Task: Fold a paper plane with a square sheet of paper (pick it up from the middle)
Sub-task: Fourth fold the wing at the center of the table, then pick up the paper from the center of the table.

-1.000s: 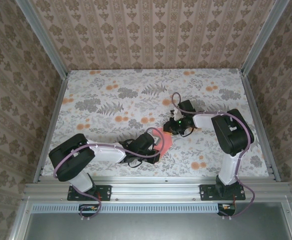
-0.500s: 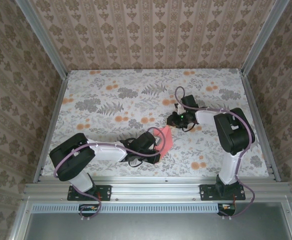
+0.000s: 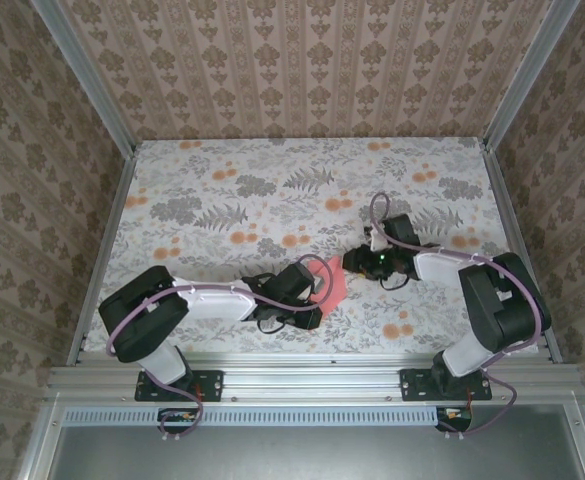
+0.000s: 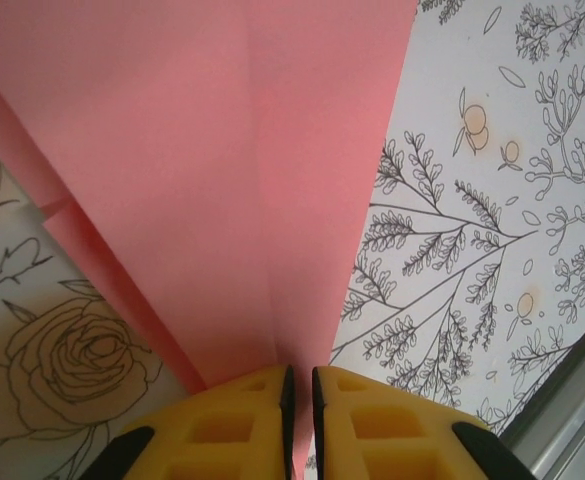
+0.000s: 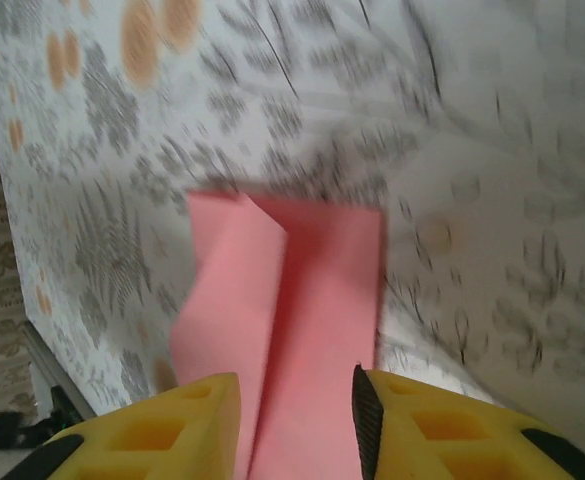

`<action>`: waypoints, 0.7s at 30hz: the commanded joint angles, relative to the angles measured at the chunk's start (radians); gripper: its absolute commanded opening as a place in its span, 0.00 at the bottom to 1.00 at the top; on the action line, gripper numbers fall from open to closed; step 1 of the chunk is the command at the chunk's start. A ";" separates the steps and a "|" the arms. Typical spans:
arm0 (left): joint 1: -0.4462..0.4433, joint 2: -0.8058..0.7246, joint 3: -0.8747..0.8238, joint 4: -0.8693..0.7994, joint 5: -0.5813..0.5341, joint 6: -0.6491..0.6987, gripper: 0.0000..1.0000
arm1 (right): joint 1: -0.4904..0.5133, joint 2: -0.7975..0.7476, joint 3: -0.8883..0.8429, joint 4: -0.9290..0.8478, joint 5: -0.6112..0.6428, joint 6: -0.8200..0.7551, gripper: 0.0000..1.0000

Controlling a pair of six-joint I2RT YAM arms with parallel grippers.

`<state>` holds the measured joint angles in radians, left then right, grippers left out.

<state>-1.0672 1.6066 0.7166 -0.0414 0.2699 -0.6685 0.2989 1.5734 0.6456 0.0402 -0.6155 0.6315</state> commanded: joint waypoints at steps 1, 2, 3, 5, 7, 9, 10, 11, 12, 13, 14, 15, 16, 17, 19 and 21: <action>-0.005 -0.037 0.029 -0.076 0.020 0.014 0.19 | 0.035 -0.014 -0.028 0.113 -0.057 0.080 0.39; -0.005 -0.043 0.037 -0.080 0.024 0.016 0.20 | 0.044 -0.003 -0.021 0.113 -0.056 0.080 0.39; -0.004 -0.048 0.047 -0.087 0.023 0.019 0.21 | 0.051 0.006 -0.014 0.114 -0.057 0.081 0.39; 0.000 -0.056 0.062 -0.109 0.019 0.029 0.21 | 0.058 0.020 -0.012 0.142 -0.059 0.097 0.42; 0.004 -0.065 0.070 -0.119 0.017 0.037 0.22 | 0.069 0.032 -0.004 0.146 -0.061 0.101 0.42; 0.014 -0.069 0.075 -0.134 0.010 0.046 0.23 | 0.079 0.048 0.006 0.131 -0.053 0.093 0.42; 0.021 -0.072 0.078 -0.140 0.008 0.051 0.23 | 0.082 0.055 0.006 0.134 -0.051 0.095 0.42; 0.027 -0.073 0.081 -0.148 0.002 0.057 0.23 | 0.087 0.060 0.009 0.134 -0.047 0.096 0.42; 0.034 -0.072 0.084 -0.153 0.000 0.062 0.24 | 0.094 0.066 0.014 0.124 -0.036 0.094 0.43; 0.041 -0.070 0.087 -0.153 0.004 0.069 0.24 | 0.099 0.073 0.023 0.110 -0.031 0.090 0.43; 0.049 -0.067 0.090 -0.155 0.008 0.075 0.24 | 0.107 0.078 0.032 0.099 -0.028 0.084 0.43; 0.056 -0.063 0.094 -0.164 0.007 0.084 0.24 | 0.111 0.081 0.039 0.095 -0.022 0.082 0.43; 0.064 -0.059 0.097 -0.174 0.003 0.091 0.24 | 0.116 0.083 0.042 0.097 -0.022 0.084 0.43; 0.071 -0.056 0.100 -0.186 0.001 0.101 0.24 | 0.119 0.087 0.047 0.102 -0.027 0.087 0.43; 0.085 -0.053 0.098 -0.192 0.001 0.111 0.24 | 0.128 0.095 0.057 0.104 -0.027 0.092 0.43; 0.096 -0.046 0.092 -0.186 0.004 0.118 0.24 | 0.135 0.104 0.065 0.104 -0.030 0.095 0.43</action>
<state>-0.9852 1.5558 0.7929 -0.1940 0.2760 -0.5957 0.4240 1.6577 0.6811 0.1509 -0.6434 0.7132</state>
